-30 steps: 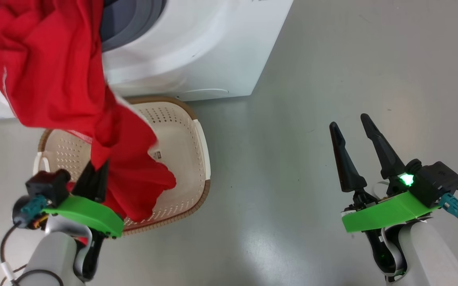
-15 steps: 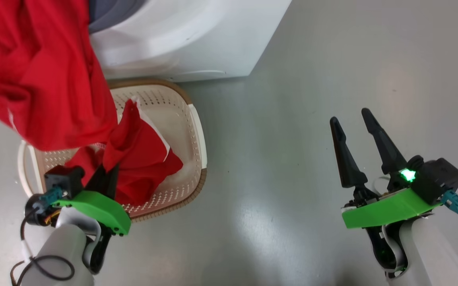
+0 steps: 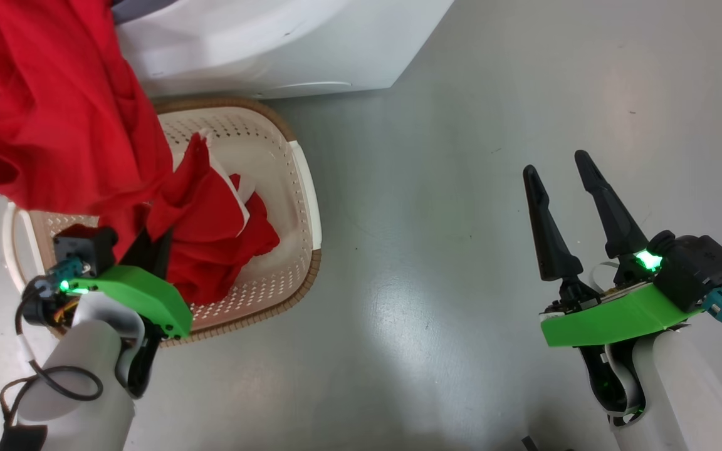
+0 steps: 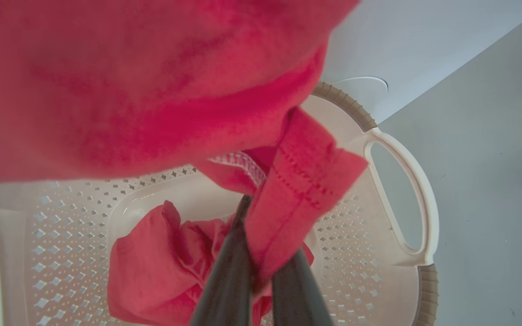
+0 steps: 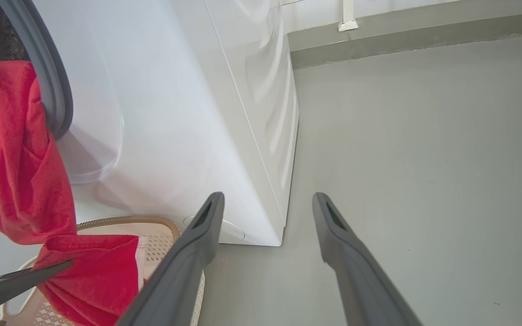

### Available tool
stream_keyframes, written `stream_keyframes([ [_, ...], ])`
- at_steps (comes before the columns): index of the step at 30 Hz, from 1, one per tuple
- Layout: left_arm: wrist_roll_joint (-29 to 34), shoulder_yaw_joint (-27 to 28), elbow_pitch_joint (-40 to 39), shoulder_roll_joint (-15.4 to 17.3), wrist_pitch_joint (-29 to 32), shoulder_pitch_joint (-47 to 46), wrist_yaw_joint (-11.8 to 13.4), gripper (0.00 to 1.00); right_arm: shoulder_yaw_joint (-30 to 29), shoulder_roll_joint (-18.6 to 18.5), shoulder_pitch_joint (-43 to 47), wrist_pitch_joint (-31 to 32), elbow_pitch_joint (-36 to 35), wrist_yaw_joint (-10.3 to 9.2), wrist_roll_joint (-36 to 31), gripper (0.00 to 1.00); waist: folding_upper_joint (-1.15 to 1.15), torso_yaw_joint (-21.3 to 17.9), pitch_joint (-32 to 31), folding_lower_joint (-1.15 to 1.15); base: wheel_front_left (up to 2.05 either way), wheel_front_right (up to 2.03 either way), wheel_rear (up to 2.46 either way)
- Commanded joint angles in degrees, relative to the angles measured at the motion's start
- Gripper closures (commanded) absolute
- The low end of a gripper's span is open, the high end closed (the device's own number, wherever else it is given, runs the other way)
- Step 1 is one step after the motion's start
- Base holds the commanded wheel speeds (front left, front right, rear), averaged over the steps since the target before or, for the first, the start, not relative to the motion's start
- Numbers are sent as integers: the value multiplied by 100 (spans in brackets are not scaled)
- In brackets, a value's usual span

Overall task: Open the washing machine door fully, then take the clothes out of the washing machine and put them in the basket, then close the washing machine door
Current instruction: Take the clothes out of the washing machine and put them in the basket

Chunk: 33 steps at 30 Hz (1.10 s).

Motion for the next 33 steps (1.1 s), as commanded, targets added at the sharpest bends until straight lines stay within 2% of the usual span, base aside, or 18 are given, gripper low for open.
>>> stream_keyframes([
  [1,-53,119,-8,238,-21,81,3,89,101,11,52,-37,-135,20,-58,0,0,1,-5,0,0,0,0],
  [6,-33,215,-62,269,-21,86,3,56,99,11,34,-37,-108,20,-42,0,0,0,-50,0,0,0,0],
  [8,-18,262,-78,265,-21,103,3,51,102,11,26,-37,-97,20,-41,0,0,4,-79,0,0,0,0],
  [9,-8,284,-88,259,-21,113,3,31,103,11,26,-37,-93,20,-42,0,0,9,-95,0,0,0,0],
  [10,3,301,-95,250,-21,125,3,20,106,11,26,-37,-88,20,-45,0,0,14,-112,0,0,0,0],
  [14,63,401,-138,222,-21,173,3,4,105,11,28,-37,-58,20,-67,0,0,30,-176,0,0,0,0],
  [18,123,554,-228,156,-21,284,3,0,77,11,64,-37,-23,20,-105,0,0,55,-320,0,0,0,0],
  [33,374,1121,-826,19,-21,939,3,0,52,11,276,-37,114,20,-156,0,0,152,-980,0,0,0,0],
])
